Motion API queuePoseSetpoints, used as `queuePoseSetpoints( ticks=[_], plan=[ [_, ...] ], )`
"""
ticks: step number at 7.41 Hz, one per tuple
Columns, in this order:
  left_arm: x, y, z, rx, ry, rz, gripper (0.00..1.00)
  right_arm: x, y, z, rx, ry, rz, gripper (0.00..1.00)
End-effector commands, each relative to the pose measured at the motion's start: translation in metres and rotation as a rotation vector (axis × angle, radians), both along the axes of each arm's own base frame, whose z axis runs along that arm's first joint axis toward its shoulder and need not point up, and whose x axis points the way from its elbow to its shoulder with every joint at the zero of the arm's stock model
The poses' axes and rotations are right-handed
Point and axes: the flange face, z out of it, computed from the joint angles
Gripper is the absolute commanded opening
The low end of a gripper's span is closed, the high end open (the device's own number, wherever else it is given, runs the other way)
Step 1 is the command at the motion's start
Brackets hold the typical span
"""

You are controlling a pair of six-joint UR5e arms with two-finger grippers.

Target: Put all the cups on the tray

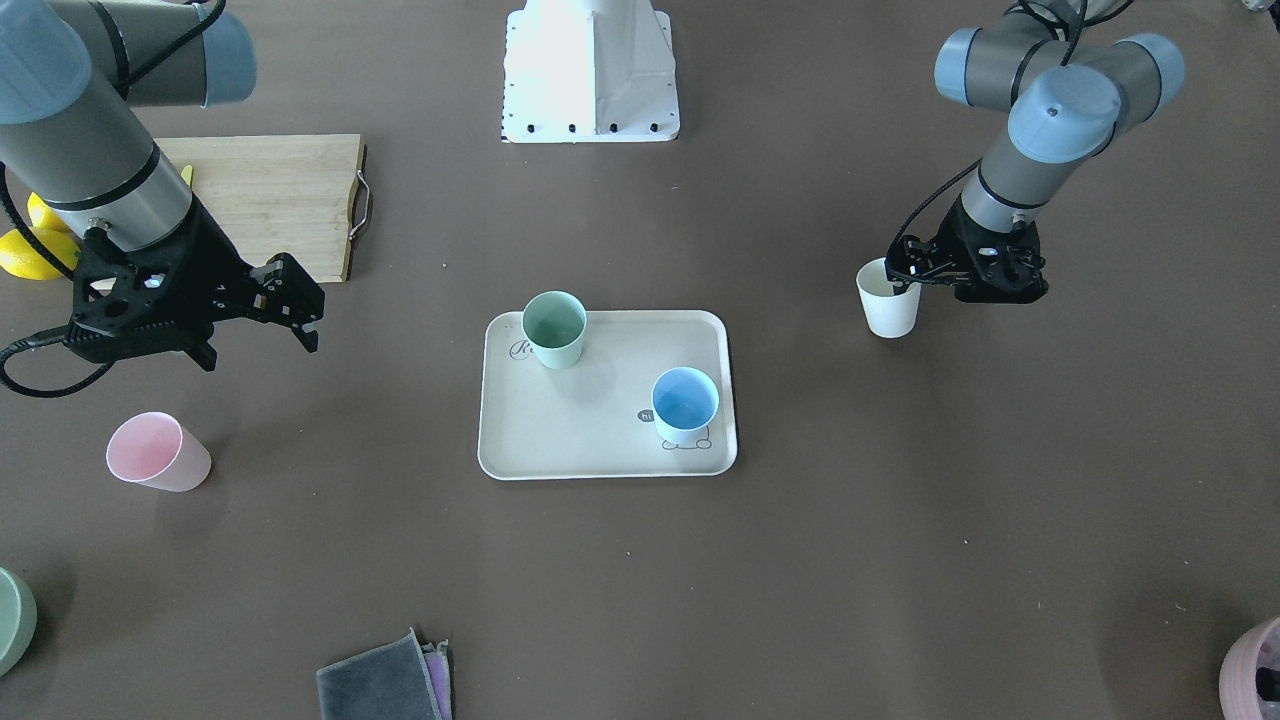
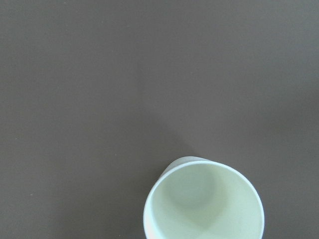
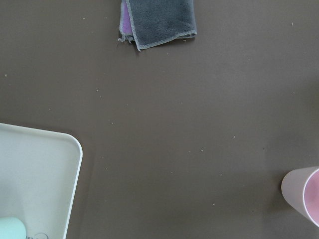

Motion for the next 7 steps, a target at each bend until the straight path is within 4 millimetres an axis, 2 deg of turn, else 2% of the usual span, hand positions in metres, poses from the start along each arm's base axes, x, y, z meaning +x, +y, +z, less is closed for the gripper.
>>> queuePoseSetpoints(
  ticks=[1,2,3,5,7],
  plan=[
    [0.008,-0.006,0.017,0.018,0.021,0.004,0.82,-0.001,0.001,0.004,-0.001,0.007,0.001,1.00],
    [0.008,-0.007,0.017,0.020,0.020,0.002,0.80,0.000,0.001,0.002,0.000,0.005,0.002,1.00],
    [0.008,-0.007,0.018,0.018,0.020,0.003,0.69,0.000,0.001,0.002,0.002,0.005,0.001,1.00],
    [0.007,-0.006,0.010,0.020,0.035,0.005,0.00,0.000,0.001,0.002,0.002,0.005,0.003,1.00],
    [-0.001,-0.013,-0.024,0.033,0.081,-0.004,0.00,0.001,0.001,0.006,-0.001,0.012,0.006,1.00]
  ],
)
